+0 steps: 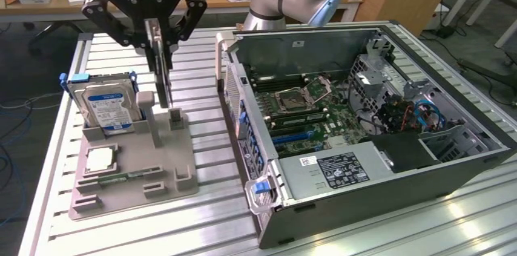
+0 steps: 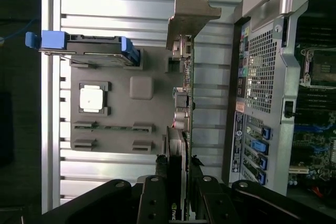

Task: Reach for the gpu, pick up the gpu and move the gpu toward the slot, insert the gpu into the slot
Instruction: 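Pick up the gpu and move the gpu toward the slot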

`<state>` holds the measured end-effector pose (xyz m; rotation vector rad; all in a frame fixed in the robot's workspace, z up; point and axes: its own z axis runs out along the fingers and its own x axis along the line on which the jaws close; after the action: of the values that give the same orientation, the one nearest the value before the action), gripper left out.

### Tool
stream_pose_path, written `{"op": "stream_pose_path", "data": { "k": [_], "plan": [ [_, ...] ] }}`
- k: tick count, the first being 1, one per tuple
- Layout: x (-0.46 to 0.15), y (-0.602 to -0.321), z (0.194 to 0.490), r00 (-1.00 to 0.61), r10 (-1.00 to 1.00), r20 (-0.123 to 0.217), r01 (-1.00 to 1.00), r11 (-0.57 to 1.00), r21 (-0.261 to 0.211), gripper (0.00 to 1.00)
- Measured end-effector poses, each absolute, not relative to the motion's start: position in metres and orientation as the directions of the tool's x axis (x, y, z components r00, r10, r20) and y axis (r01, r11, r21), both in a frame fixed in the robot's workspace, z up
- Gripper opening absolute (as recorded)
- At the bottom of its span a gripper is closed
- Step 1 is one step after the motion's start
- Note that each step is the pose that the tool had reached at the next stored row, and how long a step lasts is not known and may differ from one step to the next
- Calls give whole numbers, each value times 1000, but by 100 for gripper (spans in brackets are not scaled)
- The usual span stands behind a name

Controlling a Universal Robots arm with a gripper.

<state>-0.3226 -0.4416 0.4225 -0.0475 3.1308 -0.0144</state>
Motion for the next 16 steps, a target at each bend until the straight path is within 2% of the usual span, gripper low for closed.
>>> {"op": "stream_pose_path", "data": {
  "k": [16],
  "plan": [
    [-316,-442,425,-999,-38,-10,-38,999,-9,26]
  ]
}}
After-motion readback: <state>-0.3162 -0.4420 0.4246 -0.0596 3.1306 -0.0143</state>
